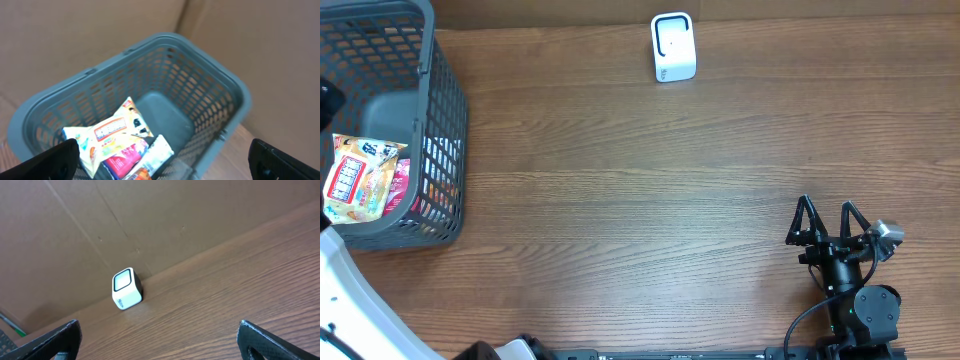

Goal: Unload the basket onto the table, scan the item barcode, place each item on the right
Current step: 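Reach into the basket and grasp the yellow snack bag with left gripper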

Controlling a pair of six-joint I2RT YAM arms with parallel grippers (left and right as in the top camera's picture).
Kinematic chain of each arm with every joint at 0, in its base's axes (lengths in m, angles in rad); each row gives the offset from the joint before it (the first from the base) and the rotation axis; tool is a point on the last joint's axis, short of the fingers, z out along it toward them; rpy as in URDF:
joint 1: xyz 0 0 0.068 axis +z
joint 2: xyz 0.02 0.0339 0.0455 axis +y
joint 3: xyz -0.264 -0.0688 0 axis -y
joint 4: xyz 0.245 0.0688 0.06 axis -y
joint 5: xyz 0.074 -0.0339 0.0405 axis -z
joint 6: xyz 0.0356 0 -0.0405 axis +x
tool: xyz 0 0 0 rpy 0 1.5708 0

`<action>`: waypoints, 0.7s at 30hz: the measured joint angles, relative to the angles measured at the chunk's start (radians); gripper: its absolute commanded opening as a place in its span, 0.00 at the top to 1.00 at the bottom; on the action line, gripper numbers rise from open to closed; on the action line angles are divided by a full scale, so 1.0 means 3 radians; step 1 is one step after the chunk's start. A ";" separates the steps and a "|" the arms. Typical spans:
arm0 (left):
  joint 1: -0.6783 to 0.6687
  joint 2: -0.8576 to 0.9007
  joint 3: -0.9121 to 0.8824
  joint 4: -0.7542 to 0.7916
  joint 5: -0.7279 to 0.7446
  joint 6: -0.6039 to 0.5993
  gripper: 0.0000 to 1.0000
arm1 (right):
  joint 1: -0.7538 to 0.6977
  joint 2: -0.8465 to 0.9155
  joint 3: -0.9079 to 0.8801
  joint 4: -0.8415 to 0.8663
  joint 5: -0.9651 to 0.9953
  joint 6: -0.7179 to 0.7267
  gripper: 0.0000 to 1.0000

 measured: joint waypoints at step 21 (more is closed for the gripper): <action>0.0109 0.1597 0.0008 -0.0189 -0.0379 0.0565 0.12 | 0.0000 0.0000 0.0000 -0.0001 -0.0001 -0.0001 0.00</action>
